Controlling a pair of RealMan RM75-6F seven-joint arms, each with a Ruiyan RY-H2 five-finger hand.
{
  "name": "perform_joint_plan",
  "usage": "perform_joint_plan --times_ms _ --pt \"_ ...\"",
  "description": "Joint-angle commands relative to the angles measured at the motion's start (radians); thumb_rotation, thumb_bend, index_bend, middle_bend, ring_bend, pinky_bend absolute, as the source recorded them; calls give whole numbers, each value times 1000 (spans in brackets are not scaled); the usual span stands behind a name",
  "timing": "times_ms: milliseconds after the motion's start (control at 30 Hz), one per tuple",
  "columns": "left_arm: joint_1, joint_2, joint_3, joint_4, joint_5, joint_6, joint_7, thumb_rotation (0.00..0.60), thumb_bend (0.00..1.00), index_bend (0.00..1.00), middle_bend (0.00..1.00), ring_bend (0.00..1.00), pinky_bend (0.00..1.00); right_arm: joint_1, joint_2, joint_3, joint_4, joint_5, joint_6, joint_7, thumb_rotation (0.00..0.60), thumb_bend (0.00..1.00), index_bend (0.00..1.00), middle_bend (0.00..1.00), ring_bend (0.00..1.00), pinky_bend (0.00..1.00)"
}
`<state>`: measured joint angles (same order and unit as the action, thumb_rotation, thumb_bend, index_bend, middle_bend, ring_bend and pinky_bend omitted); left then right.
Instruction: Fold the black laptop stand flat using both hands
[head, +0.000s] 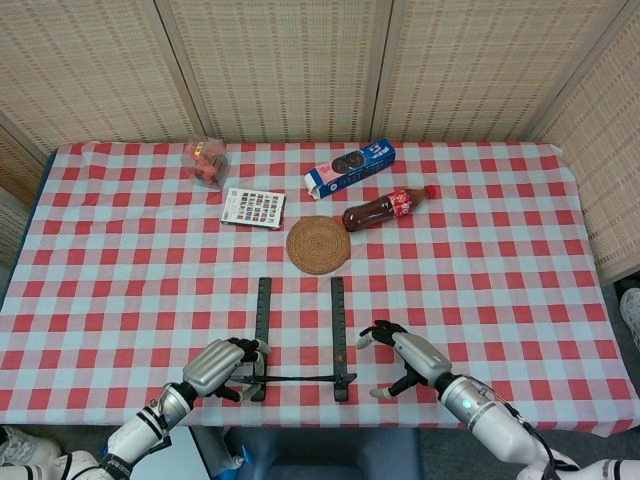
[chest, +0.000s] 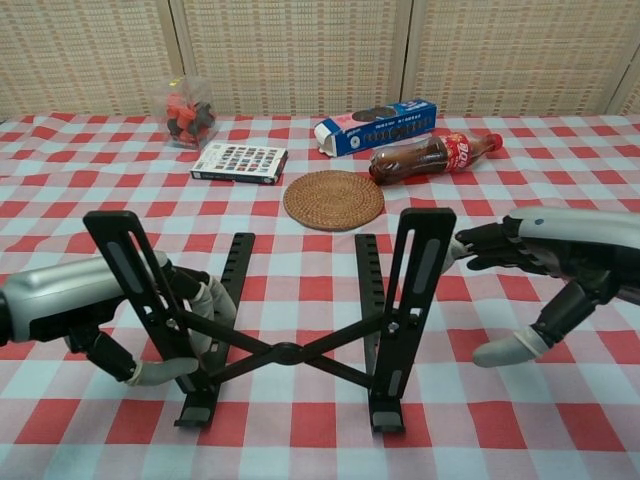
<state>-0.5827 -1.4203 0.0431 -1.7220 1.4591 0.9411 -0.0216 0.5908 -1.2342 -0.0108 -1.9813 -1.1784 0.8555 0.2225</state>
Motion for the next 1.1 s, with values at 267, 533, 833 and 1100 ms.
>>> perform_joint_plan --times_ms 267,533,833,1100 --pt "4 12 6 0 -7 1 32 422 358 464 260 282 294 31 -27 55 -16 94 -16 -66 600 107 281 170 0 0" --pt "12 12 12 3 -11 10 64 419 358 511 260 283 292 28 -18 67 -19 94 -29 -54 600 106 281 170 0 0" --pt "19 7 10 3 -20 17 93 423 358 561 260 286 292 25 -18 57 -22 94 -46 -73 600 106 304 170 0 0" --pt "19 9 8 0 -23 14 94 422 358 562 260 286 292 37 -53 56 -6 126 -55 -109 600 137 364 183 4 0"
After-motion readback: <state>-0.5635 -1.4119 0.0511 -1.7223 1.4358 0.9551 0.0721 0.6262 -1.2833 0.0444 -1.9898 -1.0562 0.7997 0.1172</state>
